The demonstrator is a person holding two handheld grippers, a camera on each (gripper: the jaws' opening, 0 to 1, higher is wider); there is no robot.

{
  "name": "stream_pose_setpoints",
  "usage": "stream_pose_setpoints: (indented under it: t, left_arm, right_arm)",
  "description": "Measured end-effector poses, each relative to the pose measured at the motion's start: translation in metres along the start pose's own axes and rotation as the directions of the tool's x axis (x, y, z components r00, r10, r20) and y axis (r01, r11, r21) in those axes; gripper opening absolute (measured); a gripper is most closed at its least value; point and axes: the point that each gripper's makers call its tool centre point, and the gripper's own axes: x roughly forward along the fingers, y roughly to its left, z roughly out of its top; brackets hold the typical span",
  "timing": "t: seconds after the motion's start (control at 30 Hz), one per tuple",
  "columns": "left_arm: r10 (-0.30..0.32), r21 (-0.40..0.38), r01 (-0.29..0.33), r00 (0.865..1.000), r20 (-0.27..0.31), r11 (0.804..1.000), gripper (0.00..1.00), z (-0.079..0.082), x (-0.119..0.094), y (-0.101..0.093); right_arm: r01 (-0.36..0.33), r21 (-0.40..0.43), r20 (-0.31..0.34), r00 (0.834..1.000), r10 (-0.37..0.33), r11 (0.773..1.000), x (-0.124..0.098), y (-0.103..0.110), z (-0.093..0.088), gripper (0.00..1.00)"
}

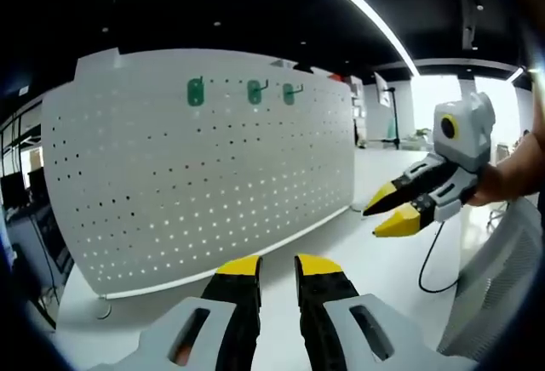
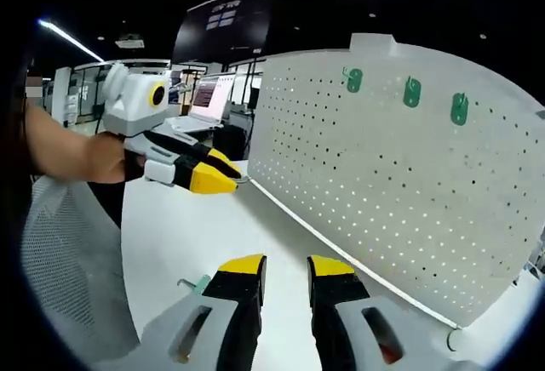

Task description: Insert the hook assembly into the mounting plate slot until the hook locks in place.

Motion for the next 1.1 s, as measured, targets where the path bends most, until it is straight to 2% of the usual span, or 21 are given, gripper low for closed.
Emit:
stream_pose_setpoints:
  t: [0.2, 0.3, 0.47, 0.9, 1.1]
  left_arm:
    - [-0.006, -0.001, 0.006, 1.000, 0.007, 1.000, 0.16, 0.002, 0.000, 0.000]
    - [-0.009, 0.000, 0.009, 1.000, 0.013, 1.000, 0.16, 0.004, 0.000, -0.001]
    - [-0.015, 0.002, 0.014, 1.000, 0.028, 1.000, 0.16, 0.009, 0.000, -0.001]
    - [-0.015, 0.002, 0.015, 0.999, 0.047, 1.000, 0.17, 0.014, -0.002, -0.002]
    - [-0.011, -0.004, 0.011, 0.999, 0.052, 1.000, 0.20, 0.015, -0.003, -0.001]
  right_arm:
    - [-0.069, 0.064, -0.031, 0.997, 0.071, 0.996, 0.008, 0.019, -0.014, 0.18]
    - [-0.100, 0.059, -0.052, 0.993, 0.103, 0.993, 0.012, 0.029, -0.020, 0.18]
    - [-0.176, 0.079, -0.095, 0.978, 0.183, 0.981, 0.019, 0.054, -0.033, 0.19]
    - [-0.273, 0.074, -0.171, 0.944, 0.282, 0.959, 0.030, 0.086, -0.054, 0.19]
    - [-0.294, 0.084, -0.198, 0.931, 0.305, 0.952, 0.034, 0.090, -0.062, 0.19]
